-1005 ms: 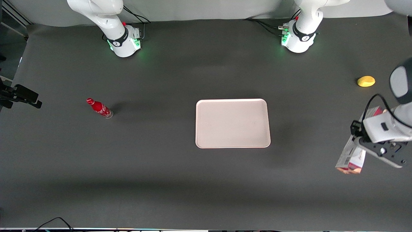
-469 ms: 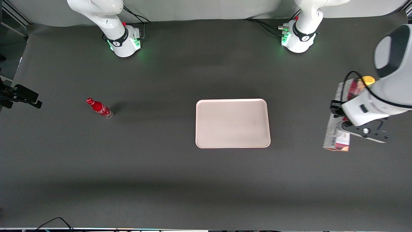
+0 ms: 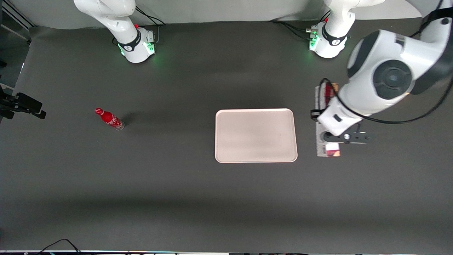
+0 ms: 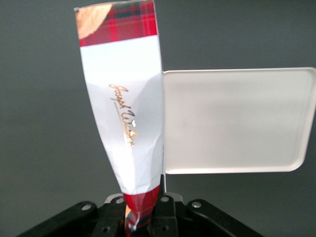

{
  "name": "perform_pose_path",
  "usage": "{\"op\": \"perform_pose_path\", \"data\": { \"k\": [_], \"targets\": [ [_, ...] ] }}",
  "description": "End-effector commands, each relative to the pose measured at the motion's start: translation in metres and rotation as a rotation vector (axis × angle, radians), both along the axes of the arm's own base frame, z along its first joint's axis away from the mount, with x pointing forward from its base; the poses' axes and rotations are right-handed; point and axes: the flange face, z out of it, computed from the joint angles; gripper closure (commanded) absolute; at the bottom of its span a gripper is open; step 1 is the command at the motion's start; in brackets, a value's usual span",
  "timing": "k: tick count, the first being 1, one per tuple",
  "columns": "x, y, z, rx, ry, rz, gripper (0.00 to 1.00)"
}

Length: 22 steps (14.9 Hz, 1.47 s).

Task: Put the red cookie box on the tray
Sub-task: 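Carry the hanging cookie box with the left gripper over the white tray, then lower the box onto the tray and open the left gripper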

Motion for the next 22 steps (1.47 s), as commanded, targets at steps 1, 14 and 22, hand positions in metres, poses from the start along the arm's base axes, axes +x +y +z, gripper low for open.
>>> {"op": "perform_pose_path", "data": {
  "k": [1, 14, 22],
  "targets": [
    [-0.028, -0.046, -0.029, -0.008, -0.066, 0.100, 1.00],
    [-0.091, -0.069, -0.199, -0.005, -0.150, 0.056, 1.00],
    [-0.093, -0.072, -0.246, -0.044, -0.169, 0.017, 1.00]
  ]
}}
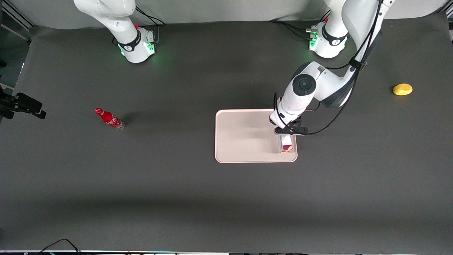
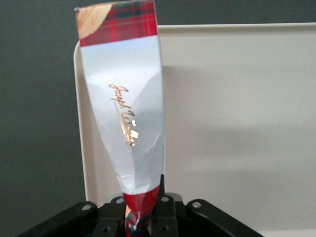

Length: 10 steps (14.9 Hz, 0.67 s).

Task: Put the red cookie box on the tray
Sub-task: 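Lower the box onto the tray and open the left gripper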

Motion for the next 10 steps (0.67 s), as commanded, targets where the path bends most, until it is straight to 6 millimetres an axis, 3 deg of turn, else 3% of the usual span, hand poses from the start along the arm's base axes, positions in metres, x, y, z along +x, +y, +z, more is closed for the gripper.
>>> {"op": "perform_pose_path", "data": {
  "k": [1, 5, 10],
  "targets": [
    [0.001, -0.003, -0.009, -0.006, -0.033, 0.003, 1.00],
    [0.004, 0.005, -0.031, 0.028, -0.066, 0.011, 1.00],
    [0.004, 0.000, -0.044, 0.016, -0.080, 0.021, 1.00]
  ]
}}
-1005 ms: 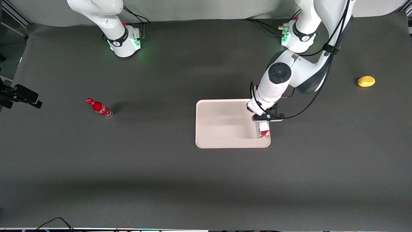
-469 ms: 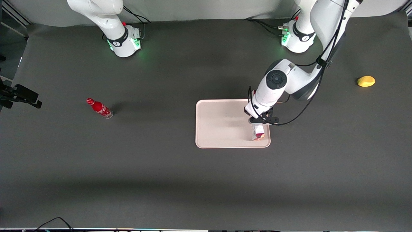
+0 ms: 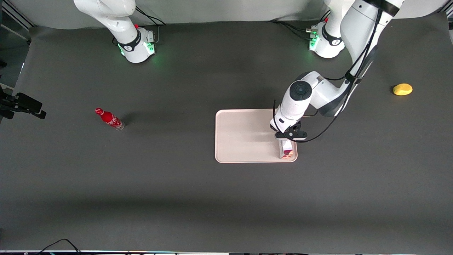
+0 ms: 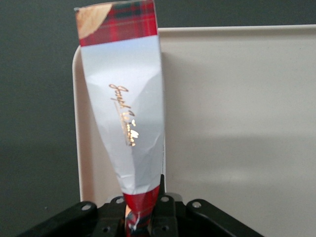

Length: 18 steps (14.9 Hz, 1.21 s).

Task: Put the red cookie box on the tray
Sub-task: 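Lower the box onto the tray and open the left gripper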

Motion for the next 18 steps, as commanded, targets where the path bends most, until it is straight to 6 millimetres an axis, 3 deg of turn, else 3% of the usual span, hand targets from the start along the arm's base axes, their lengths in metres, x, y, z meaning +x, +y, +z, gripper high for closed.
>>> {"op": "perform_pose_path", "data": {
  "k": [1, 4, 5, 7, 18],
  "targets": [
    [0.001, -0.006, -0.005, -0.022, -0.026, 0.010, 1.00],
    [0.003, -0.004, -0.011, -0.029, -0.025, 0.013, 1.00],
    [0.003, -0.004, -0.010, -0.028, -0.025, 0.015, 0.36],
    [0.008, -0.002, -0.008, -0.029, -0.031, 0.020, 0.00],
    [0.018, -0.002, 0.004, -0.028, -0.051, 0.019, 0.00]
  ]
}}
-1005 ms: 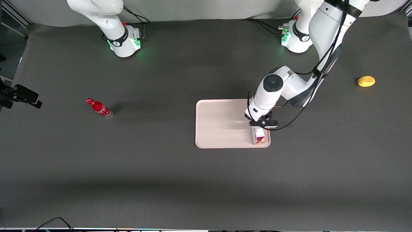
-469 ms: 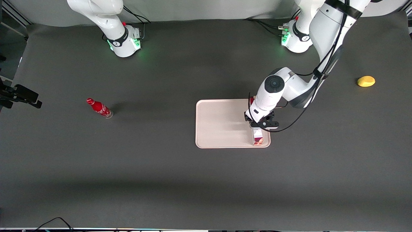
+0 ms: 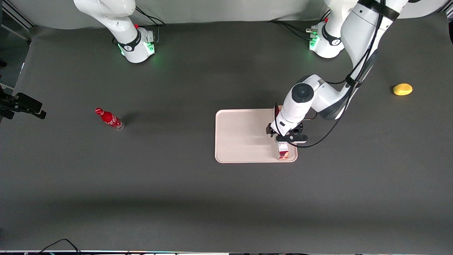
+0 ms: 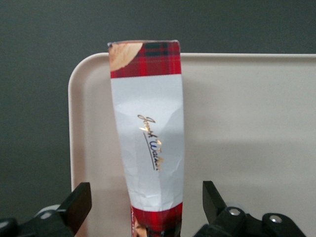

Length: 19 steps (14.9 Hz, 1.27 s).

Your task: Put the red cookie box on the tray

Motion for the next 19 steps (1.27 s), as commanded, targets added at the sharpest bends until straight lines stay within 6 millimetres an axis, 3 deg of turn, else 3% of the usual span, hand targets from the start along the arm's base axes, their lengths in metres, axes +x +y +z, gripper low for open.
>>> {"op": "perform_pose_path", "data": {
  "k": [1, 4, 6, 9, 11, 15, 19],
  "targets": [
    [0.007, -0.004, 0.009, 0.006, -0.029, 0.003, 0.00],
    [0.023, -0.001, 0.041, 0.058, -0.036, -0.003, 0.00],
    [0.030, -0.001, 0.075, 0.118, -0.028, -0.015, 0.00],
    [0.042, 0.019, 0.155, 0.107, 0.042, -0.118, 0.00],
    [0.052, 0.055, 0.218, 0.079, 0.083, -0.143, 0.00],
    [0.051, 0.123, 0.302, 0.137, 0.104, -0.174, 0.00],
    [0.045, 0.187, 0.344, 0.084, 0.073, -0.088, 0.00]
  ]
}}
